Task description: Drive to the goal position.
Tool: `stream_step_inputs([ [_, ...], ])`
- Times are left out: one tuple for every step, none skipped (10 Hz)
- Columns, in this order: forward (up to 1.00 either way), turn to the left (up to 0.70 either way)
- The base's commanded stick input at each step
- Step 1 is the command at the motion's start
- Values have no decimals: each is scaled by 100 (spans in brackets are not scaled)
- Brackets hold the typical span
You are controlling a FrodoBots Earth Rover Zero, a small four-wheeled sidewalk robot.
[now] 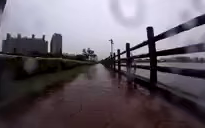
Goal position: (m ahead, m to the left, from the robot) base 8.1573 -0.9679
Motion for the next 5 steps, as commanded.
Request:
stream_step_inputs([
  [100, 0],
  [100, 4],
  [100, 18],
  [100, 24],
  [100, 7],
])
